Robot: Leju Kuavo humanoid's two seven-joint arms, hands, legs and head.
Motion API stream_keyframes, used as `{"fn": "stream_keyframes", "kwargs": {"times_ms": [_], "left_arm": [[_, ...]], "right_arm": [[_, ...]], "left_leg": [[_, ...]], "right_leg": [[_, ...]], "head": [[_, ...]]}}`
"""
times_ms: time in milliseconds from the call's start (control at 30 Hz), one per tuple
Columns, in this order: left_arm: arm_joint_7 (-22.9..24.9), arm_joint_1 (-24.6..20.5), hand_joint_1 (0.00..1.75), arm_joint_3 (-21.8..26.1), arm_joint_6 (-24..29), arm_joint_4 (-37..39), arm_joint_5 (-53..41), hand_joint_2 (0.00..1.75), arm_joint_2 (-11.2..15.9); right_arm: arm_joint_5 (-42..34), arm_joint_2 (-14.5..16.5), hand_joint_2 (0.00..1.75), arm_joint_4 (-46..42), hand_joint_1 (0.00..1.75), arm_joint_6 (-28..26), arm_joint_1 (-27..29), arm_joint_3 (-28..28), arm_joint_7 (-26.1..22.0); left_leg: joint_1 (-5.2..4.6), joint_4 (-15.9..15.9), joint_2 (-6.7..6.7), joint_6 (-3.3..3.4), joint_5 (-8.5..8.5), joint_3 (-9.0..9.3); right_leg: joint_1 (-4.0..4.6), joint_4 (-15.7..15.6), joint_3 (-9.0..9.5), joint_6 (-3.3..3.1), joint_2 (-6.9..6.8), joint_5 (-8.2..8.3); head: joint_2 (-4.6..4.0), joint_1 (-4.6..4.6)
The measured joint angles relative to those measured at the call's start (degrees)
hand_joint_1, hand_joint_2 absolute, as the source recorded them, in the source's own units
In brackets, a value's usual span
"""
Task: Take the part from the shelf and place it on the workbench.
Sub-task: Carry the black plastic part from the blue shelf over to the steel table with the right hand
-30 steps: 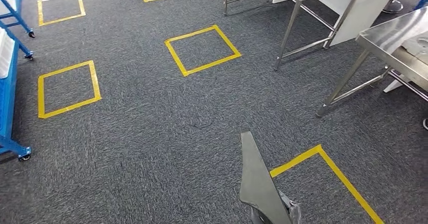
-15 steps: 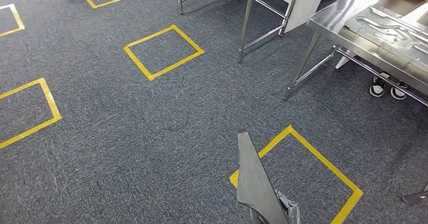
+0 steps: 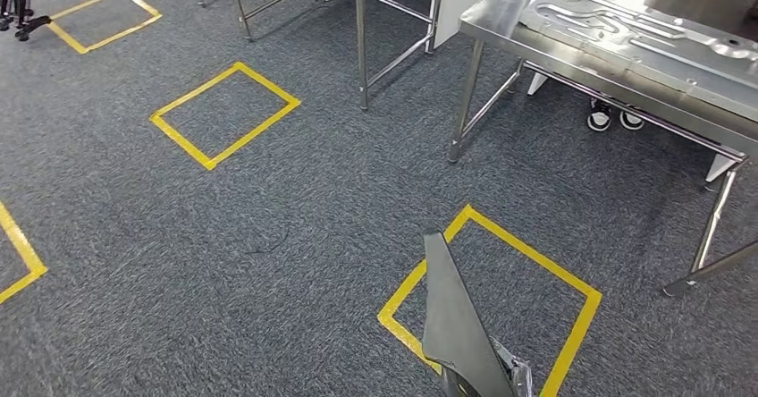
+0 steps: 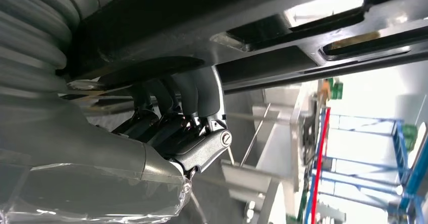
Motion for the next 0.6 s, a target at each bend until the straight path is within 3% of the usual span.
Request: {"fn": "stream_keyframes", "kwargs": {"times_ms": [67, 133, 167, 233, 267, 300, 367, 400, 433, 467, 500, 533, 600], "left_arm": [[-0.01, -0.07, 0.0, 0.02, 0.0, 0.0, -0.02, 0.0, 0.03], [-0.01, -0.12, 0.0, 0.05, 0.01, 0.0, -0.03, 0.0, 0.03], [-0.02, -0.16, 0.0, 0.07, 0.02, 0.0, -0.03, 0.0, 0.02], [-0.04, -0.23, 0.0, 0.1, 0.03, 0.0, -0.03, 0.0, -0.01], [-0.16, -0.26, 0.0, 0.11, 0.04, 0.0, -0.08, 0.0, -0.01], [-0.42, -0.23, 0.0, 0.13, 0.1, 0.0, -0.18, 0.0, -0.01], [-1.08, -0.06, 0.0, 0.22, 0.34, 0.0, -0.42, 0.0, 0.01], [-1.34, 0.04, 0.0, 0.27, 0.49, 0.0, -0.49, 0.0, 0.01], [-1.46, 0.11, 0.0, 0.32, 0.61, 0.0, -0.51, 0.0, 0.01], [-1.53, 0.13, 0.0, 0.35, 0.69, 0.0, -0.52, 0.0, 0.01], [-1.57, 0.1, 0.0, 0.37, 0.74, 0.0, -0.53, 0.0, 0.01], [-1.58, 0.05, 0.0, 0.37, 0.75, 0.0, -0.56, 0.0, -0.03], [-1.45, 0.02, 0.0, 0.37, 0.87, 0.0, -0.8, 0.0, -0.24]], "right_arm": [[0.05, 0.05, 1.75, 0.0, 1.75, 0.03, 0.0, -0.02, 0.01], [0.15, 0.1, 1.75, 0.0, 1.75, 0.1, -0.01, -0.05, 0.01], [0.2, 0.12, 1.75, 0.0, 1.75, 0.14, 0.02, -0.08, 0.01], [0.31, 0.15, 1.75, -0.01, 1.75, 0.17, 0.18, -0.11, 0.0], [0.36, 0.16, 1.75, -0.03, 1.75, 0.17, 0.28, -0.14, -0.01], [0.43, 0.17, 1.75, -0.05, 1.75, 0.17, 0.32, -0.19, -0.01], [0.56, 0.21, 1.75, -0.08, 1.75, 0.18, 0.3, -0.25, 0.0], [0.63, 0.22, 1.75, -0.09, 1.75, 0.18, 0.27, -0.28, 0.01], [0.69, 0.23, 1.75, -0.09, 1.75, 0.18, 0.29, -0.3, 0.01], [0.73, 0.23, 1.75, -0.09, 1.75, 0.18, 0.35, -0.32, 0.01], [0.78, 0.23, 1.75, -0.09, 1.75, 0.17, 0.41, -0.35, 0.01], [0.82, 0.24, 1.75, -0.1, 1.75, 0.15, 0.46, -0.38, 0.01], [1.01, 0.27, 1.75, -0.16, 1.75, 0.04, 0.49, -0.43, 0.01]], "left_leg": [[0.07, -7.31, -2.18, 0.29, 3.66, 2.89], [0.07, -10.87, -4.4, 0.59, 4.41, 4.28], [-0.07, -11.08, -4.69, 0.79, 4.22, 4.35], [-0.03, -11.55, -3.34, 1.49, 4.47, 4.61], [0.08, -11.88, -2.62, 1.91, 4.66, 4.81], [0.24, -12.23, -1.83, 2.24, 4.84, 4.97], [0.13, -12.53, -0.31, 2.61, 4.87, 5.13], [0.03, -12.54, 0.57, 2.67, 4.76, 5.19], [-0.05, -12.53, 1.44, 2.71, 4.6, 5.3], [-0.09, -12.52, 2.28, 2.7, 4.4, 5.49], [-0.11, -12.52, 3.08, 2.64, 4.16, 5.79], [-0.13, -12.54, 3.79, 2.56, 3.88, 6.21], [-0.26, -12.55, 4.93, 2.2, 3.3, 6.85]], "right_leg": [[-0.06, 0.71, -0.13, 0.41, 1.55, -0.38], [-0.21, 1.21, -0.56, 1.01, 2.75, -0.58], [-0.3, 1.23, -0.78, 1.37, 3.34, -0.53], [-0.45, 1.18, -1.04, 2.03, 4.24, -0.41], [-0.35, 1.72, -1.33, 2.31, 3.56, -0.78], [-0.23, 3.36, -2.16, 2.56, 2.05, -1.82], [-0.23, 9.65, -5.34, 3.03, -1.77, -5.19], [-0.37, 13.34, -7.34, 3.24, -2.84, -6.7], [-0.49, 15.75, -8.7, 3.38, -3.3, -7.22], [-0.57, 16.21, -9.09, 3.45, -3.53, -6.65], [-0.6, 14.49, -8.32, 3.41, -3.83, -5.02], [-0.53, 10.74, -6.41, 3.2, -4.58, -2.72], [-0.01, 3.42, -2.62, 2.43, -7.16, 0.16]], "head": [[0.0, 0.01], [0.0, 0.02], [0.0, 0.01], [0.0, 0.02], [0.0, 0.03], [0.0, 0.04], [0.0, 0.06], [0.0, 0.05], [0.0, 0.05], [0.0, 0.05], [0.0, 0.05], [0.0, 0.06], [0.0, 0.06]]}}
